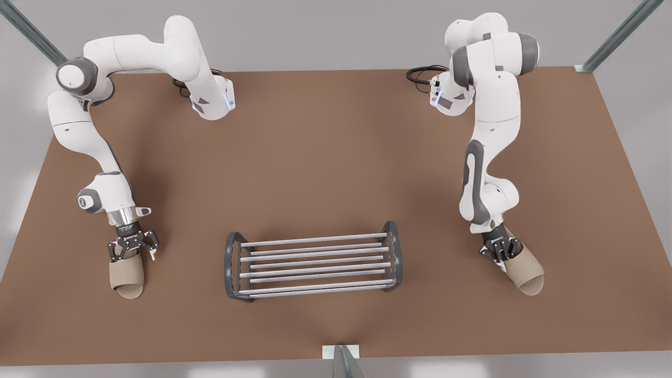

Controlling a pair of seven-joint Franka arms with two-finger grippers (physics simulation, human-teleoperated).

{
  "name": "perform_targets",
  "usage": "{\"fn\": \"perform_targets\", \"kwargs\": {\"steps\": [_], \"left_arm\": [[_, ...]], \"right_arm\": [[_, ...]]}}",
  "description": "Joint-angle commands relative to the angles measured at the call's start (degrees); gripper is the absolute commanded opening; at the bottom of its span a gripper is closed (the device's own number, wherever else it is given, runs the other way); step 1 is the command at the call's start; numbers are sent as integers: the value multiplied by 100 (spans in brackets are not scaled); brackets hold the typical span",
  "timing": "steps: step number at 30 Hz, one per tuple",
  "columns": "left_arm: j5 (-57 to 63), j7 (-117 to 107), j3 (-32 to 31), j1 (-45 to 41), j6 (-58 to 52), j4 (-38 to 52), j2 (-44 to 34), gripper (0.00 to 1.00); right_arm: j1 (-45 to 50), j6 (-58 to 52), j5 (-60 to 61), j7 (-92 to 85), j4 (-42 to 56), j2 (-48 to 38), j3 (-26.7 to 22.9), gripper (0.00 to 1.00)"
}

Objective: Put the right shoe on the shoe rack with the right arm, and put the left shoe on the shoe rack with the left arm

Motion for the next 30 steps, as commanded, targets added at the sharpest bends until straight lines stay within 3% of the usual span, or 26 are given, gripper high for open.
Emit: {"fn": "perform_targets", "kwargs": {"steps": [1,5,8,14,17,21,30], "left_arm": [[13,-3439,9,-76,287,-1,-224,21],[13,-3430,9,-366,858,-10,-1129,21],[13,-3421,9,-1104,1351,-168,-2404,21],[-382,-3527,17,-1834,1553,77,-2510,21],[-523,-3527,26,-2062,1782,428,-3117,21],[-795,-3518,17,-2712,1729,992,-2774,21],[-1296,-3465,-9,-3109,1439,2195,-815,21]], "right_arm": [[8,0,203,40,3,-7,6,94],[17,0,212,49,4,-7,23,83],[0,0,378,49,-5,-7,41,68],[9,44,396,49,-5,-15,67,57],[17,36,396,49,-5,-59,85,55],[35,35,396,40,-5,-95,147,46],[79,35,396,31,-49,-261,305,21]]}}
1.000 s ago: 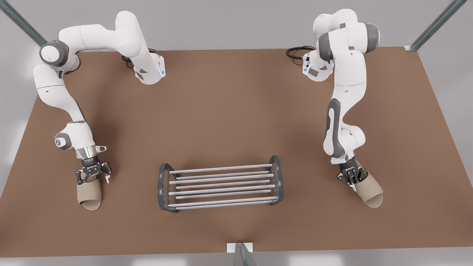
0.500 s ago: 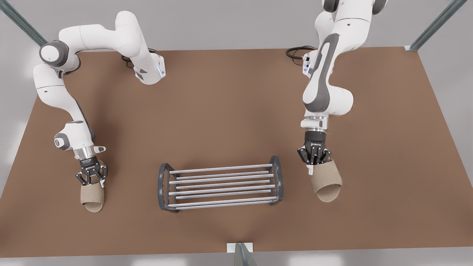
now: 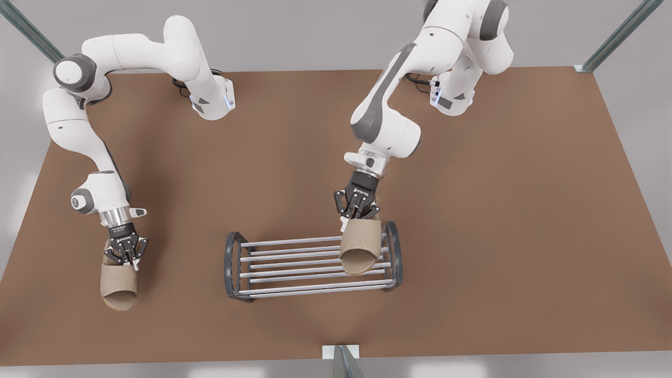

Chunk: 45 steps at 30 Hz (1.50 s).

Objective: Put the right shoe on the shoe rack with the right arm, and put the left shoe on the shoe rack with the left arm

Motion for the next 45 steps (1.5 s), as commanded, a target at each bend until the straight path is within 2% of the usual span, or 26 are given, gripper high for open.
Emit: {"fn": "perform_targets", "kwargs": {"steps": [1,4,8,13,16,17,18,23,26,29,33,36,37,38,40,41,42,45], "left_arm": [[-79,-3465,-6,2,-160,209,313,21],[-97,-3456,-6,20,-582,315,743,21],[-229,-3456,-6,55,-696,500,1183,21],[-220,-3456,-6,126,-696,500,1456,21],[-220,-3465,-6,126,-687,500,1456,21],[-220,-3465,3,117,-679,482,1456,38],[-220,-3456,3,126,-679,465,1456,100],[-229,-3474,3,126,-687,324,1456,100],[-229,-3500,12,117,-687,306,1447,100],[-229,-3500,29,73,-652,122,1280,100],[-229,-3500,38,-77,-644,-89,1148,100],[-229,-3500,170,-314,-635,-520,849,100],[-229,-3500,450,-603,-635,-739,770,100],[-229,-3509,731,-884,-617,-906,753,100],[-229,-3518,1206,-1350,-451,-1258,595,100],[-229,-3535,1654,-1745,-161,-1372,603,100],[-229,-3702,2164,-2142,279,-1434,603,100],[-237,-3957,2797,-2335,1632,-1399,603,100]], "right_arm": [[6,-1,-3,-26,-5,-29,50,21],[14,227,-3,-8,-22,-99,85,21],[295,746,15,36,-198,-644,111,21],[946,773,120,158,-233,-1084,559,21],[1025,799,129,413,-382,-1154,823,21],[981,799,155,413,-497,-1163,973,21],[1008,808,164,519,-506,-1189,1042,21],[1368,790,392,1969,-743,-2516,1315,21],[1614,729,1402,1978,-901,-3193,1315,21],[2211,299,2229,2865,-963,-3773,1307,21],[3037,-800,3451,3252,-945,-3958,1307,21],[3741,-2083,4620,3252,-752,-3949,1245,21],[3908,-2461,5077,3244,-656,-3949,1236,21],[4188,-2768,5463,3252,-498,-3932,1018,21],[4804,-3076,6517,3261,-67,-3932,411,21],[5076,-3261,7062,3261,196,-3879,156,21],[5568,-3367,7853,3261,522,-3852,-398,21],[5850,-3393,7960,3384,558,-3738,-521,21]]}}
